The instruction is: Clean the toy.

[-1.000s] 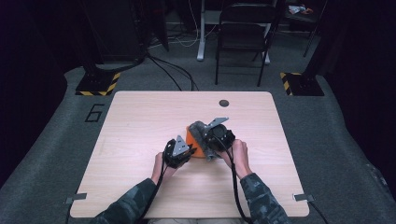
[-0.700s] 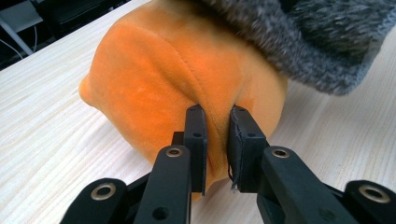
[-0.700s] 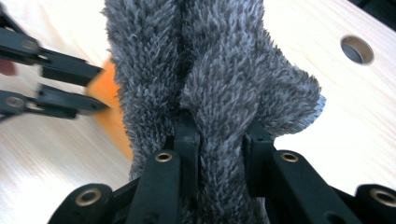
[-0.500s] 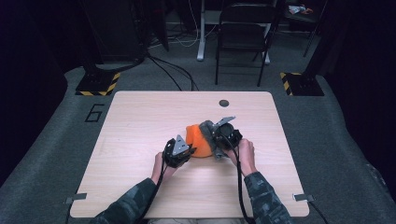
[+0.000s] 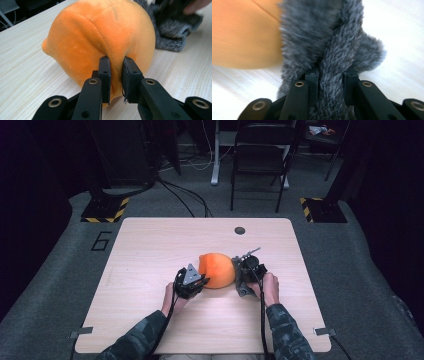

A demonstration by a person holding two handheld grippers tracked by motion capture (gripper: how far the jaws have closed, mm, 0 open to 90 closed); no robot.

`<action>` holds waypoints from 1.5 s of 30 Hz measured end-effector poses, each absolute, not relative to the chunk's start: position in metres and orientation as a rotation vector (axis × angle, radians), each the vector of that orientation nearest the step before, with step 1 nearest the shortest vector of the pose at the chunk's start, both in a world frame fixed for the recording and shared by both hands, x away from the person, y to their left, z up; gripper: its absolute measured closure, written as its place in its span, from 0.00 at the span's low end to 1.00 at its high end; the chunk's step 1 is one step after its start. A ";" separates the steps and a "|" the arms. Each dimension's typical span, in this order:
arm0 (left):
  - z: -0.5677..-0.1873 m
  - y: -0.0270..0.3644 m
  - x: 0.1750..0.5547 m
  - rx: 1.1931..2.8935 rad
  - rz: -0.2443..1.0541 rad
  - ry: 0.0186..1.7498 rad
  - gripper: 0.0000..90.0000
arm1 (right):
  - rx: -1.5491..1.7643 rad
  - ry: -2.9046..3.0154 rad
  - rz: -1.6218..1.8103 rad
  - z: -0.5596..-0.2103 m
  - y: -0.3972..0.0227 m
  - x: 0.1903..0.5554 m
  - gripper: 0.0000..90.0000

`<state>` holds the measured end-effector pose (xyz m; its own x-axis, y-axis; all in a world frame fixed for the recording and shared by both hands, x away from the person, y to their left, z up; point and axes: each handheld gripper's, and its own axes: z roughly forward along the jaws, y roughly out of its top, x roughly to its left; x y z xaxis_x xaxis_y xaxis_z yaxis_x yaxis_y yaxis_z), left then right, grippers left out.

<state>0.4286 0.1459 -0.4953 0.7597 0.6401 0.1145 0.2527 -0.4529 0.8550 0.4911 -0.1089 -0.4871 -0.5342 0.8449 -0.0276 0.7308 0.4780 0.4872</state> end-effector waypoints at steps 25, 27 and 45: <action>-0.491 0.152 0.431 2.036 0.546 0.677 0.67 | 1.057 2.434 0.759 -0.437 -0.074 0.463 0.80; -0.491 0.152 0.430 2.042 0.574 0.702 0.61 | 1.068 2.421 0.790 -0.438 -0.077 0.467 0.80; -0.505 0.141 0.427 2.028 0.635 0.814 0.72 | 1.132 2.387 0.851 -0.439 -0.072 0.468 0.81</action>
<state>0.4271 0.1409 -0.5049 0.6608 0.7378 0.1377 0.3127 -0.4375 0.8431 0.4683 -0.0724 -0.4394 -0.6118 0.7882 -0.0659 0.5688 0.4963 0.6559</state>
